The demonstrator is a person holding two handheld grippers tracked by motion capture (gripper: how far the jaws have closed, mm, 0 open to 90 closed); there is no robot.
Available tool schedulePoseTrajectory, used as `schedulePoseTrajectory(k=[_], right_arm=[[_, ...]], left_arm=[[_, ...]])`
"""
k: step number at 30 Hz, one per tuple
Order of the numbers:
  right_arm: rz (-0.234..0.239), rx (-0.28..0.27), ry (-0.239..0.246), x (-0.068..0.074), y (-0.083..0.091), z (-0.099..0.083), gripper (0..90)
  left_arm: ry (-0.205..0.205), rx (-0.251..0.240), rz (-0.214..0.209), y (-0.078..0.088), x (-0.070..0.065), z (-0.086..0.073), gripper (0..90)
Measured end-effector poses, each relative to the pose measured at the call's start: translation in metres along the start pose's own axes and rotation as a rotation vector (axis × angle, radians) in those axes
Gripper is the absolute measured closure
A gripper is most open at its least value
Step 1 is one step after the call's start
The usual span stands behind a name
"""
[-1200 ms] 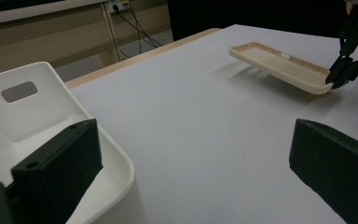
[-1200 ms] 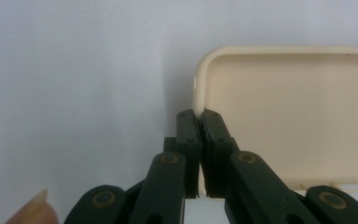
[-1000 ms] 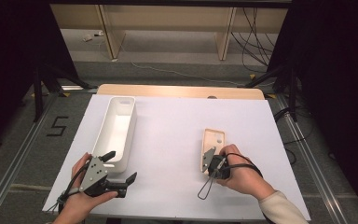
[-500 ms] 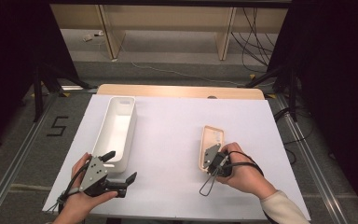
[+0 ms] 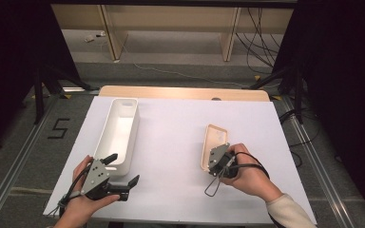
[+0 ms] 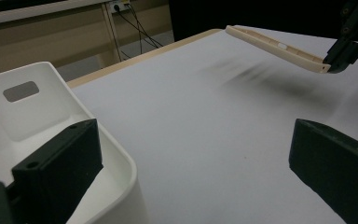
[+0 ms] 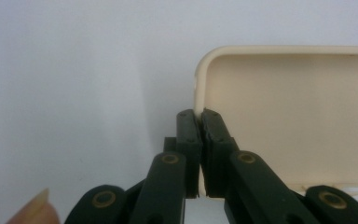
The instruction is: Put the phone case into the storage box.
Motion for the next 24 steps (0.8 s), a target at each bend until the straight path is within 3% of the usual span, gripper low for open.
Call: schedulePoseTrajectory(k=[9, 24], right_arm=[[-0.020, -0.076, -0.010, -0.0019, 0.0008, 0.0021, 88.0], [0.024, -0.224, -0.032, 0.0003, -0.0037, 0.0041, 88.0]], left_arm=[[0.000, -0.001, 0.000, 0.0001, 0.0003, 0.0001, 2.4], [0.000, -0.002, 0.002, 0.0006, 0.0006, 0.0004, 2.5]])
Point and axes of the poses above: each handheld gripper's, and its own axes: y roughly backward along the jaws, z roughly out of its top, x roughly to its left, the point moved 4 cm from there along -y, roughly forward along the jaws, and after that the axes turned 6 degrees about y, right-handed, at the moved point
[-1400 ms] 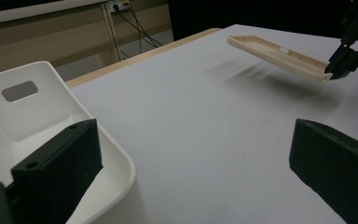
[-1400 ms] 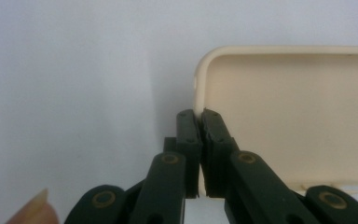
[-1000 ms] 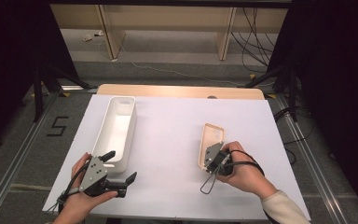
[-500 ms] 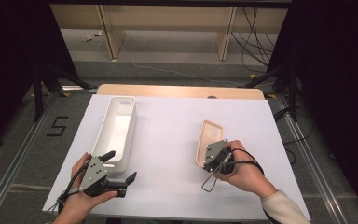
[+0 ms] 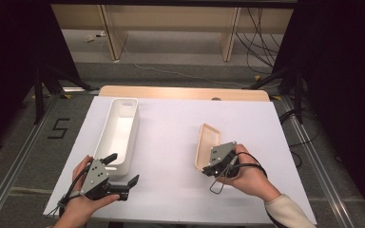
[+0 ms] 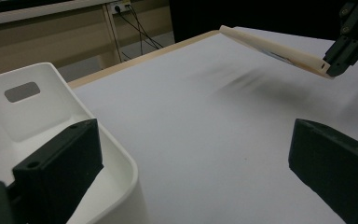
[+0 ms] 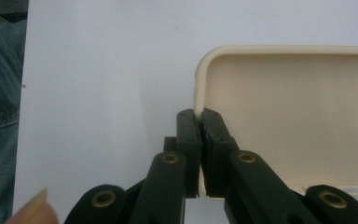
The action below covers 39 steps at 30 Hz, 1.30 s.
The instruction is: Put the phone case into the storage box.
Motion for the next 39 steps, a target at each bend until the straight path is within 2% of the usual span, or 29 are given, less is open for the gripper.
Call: schedulePoseTrajectory(k=[12, 16, 19, 31, 39], right_arm=[[0.010, -0.141, -0.036, 0.001, 0.001, 0.002, 88.1], [0.048, -0.162, -0.036, 0.002, -0.002, 0.002, 88.0], [0.056, -0.174, -0.031, 0.004, -0.004, 0.004, 88.1], [0.056, -0.249, -0.011, 0.007, -0.007, 0.009, 88.1], [0.053, -0.287, -0.009, 0.008, -0.008, 0.013, 88.1]], left_arm=[[0.006, -0.002, 0.000, 0.000, 0.000, 0.000, 2.6], [0.009, -0.003, 0.002, 0.000, 0.001, 0.000, 2.7], [0.009, -0.003, 0.003, 0.000, 0.000, 0.000, 2.7], [0.010, -0.002, 0.002, 0.000, 0.001, 0.000, 2.9], [0.037, 0.001, 0.002, -0.001, 0.002, 0.001, 3.5]])
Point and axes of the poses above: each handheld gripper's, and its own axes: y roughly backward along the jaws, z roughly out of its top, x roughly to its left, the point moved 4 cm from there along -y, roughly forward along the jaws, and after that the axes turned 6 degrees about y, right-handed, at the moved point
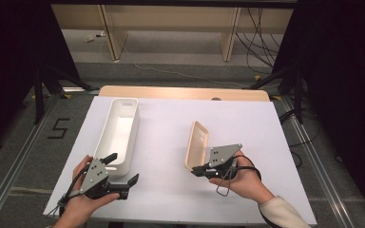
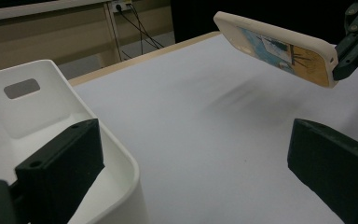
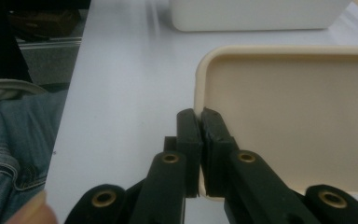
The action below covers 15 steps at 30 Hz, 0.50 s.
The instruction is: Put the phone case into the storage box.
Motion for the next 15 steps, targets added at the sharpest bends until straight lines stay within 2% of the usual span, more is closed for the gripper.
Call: schedulePoseTrajectory(k=[6, 8, 10, 14, 15], right_arm=[[-0.006, -0.014, 0.012, 0.000, -0.003, 0.001, 88.1], [0.003, -0.019, 0.014, 0.001, -0.004, 0.002, 88.1], [-0.001, -0.025, 0.019, 0.001, -0.004, 0.002, 88.1], [-0.001, -0.033, 0.022, 0.002, -0.005, 0.004, 88.1], [-0.004, -0.033, 0.026, 0.002, -0.005, 0.004, 88.1]], left_arm=[[-0.002, 0.007, -0.016, -0.004, -0.004, 0.008, 3.7], [-0.005, -0.005, -0.032, -0.007, -0.004, 0.013, 3.8], [0.013, 0.000, -0.032, -0.009, -0.005, 0.016, 4.3], [0.006, 0.004, -0.046, -0.017, -0.006, 0.025, 4.5], [0.016, 0.006, -0.053, -0.018, -0.008, 0.027, 4.6]])
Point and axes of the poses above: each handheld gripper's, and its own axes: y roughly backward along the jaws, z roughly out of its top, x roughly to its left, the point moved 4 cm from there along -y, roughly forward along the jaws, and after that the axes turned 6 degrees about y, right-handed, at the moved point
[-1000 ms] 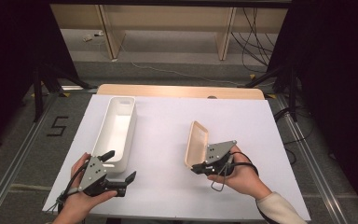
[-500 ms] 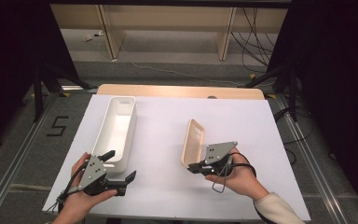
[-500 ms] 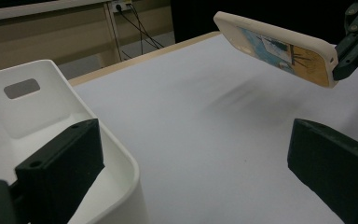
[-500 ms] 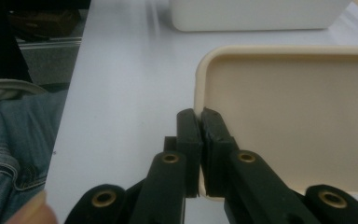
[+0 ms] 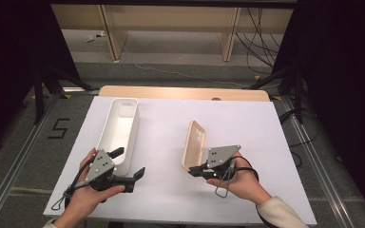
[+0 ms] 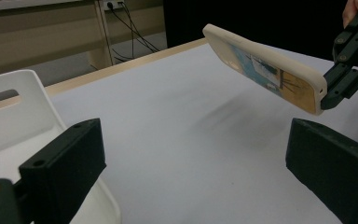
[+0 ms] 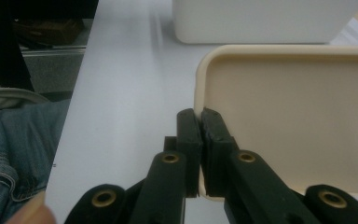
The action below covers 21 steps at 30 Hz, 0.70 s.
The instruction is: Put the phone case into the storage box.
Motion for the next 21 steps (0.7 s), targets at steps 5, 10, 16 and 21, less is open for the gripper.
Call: schedulePoseTrajectory(k=[5, 10, 16, 21], right_arm=[[0.012, -0.002, 0.004, 0.002, -0.003, 0.002, 88.1], [0.019, -0.007, 0.007, 0.004, -0.005, 0.003, 88.2], [0.021, -0.007, 0.015, 0.004, -0.006, 0.003, 88.2], [0.023, -0.009, 0.019, 0.005, -0.008, 0.005, 88.2]], left_arm=[[0.039, 0.017, -0.009, -0.011, -0.001, 0.011, 5.0], [-0.168, 0.002, 0.000, -0.023, 0.015, 0.029, 5.8], [-0.161, 0.005, -0.007, -0.032, 0.014, 0.038, 6.2], [-0.162, 0.002, -0.007, -0.036, 0.015, 0.041, 6.3]])
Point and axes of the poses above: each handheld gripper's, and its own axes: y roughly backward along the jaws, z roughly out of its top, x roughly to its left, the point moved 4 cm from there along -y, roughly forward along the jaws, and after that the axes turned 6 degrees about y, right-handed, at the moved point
